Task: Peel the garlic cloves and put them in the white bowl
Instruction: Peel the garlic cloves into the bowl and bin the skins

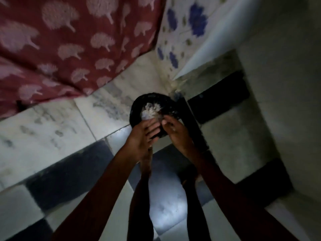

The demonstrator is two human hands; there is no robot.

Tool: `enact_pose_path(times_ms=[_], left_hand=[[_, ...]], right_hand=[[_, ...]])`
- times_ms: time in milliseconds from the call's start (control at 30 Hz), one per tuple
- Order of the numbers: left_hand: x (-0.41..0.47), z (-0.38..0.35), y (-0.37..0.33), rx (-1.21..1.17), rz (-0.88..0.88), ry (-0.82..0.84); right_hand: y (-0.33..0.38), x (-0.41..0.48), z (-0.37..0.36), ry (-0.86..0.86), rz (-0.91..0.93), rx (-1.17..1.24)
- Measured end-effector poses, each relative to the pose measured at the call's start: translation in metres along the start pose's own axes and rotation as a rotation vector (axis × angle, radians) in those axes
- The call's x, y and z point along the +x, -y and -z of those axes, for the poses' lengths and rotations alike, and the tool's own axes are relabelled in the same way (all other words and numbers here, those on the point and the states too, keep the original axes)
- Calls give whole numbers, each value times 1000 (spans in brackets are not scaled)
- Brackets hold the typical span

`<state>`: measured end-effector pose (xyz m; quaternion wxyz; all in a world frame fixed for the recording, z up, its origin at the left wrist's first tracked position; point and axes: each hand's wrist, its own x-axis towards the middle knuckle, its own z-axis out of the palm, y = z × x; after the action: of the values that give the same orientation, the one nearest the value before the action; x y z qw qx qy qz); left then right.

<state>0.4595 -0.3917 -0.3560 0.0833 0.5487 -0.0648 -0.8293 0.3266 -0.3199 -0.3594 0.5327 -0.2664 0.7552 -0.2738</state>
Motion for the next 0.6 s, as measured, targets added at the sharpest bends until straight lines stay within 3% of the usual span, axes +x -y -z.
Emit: enact_pose_path(times_ms=[133,267,600], left_hand=[[-135,-65,-3,223,-55,-11],[-238,-143,9,377,-91,103],[-324,-347,108,861,-160,373]], right_hand=[[81,-128,67,-153,-1,251],[127,-253,146,-259,-1,375],[83,-438,297,-755,67,733]])
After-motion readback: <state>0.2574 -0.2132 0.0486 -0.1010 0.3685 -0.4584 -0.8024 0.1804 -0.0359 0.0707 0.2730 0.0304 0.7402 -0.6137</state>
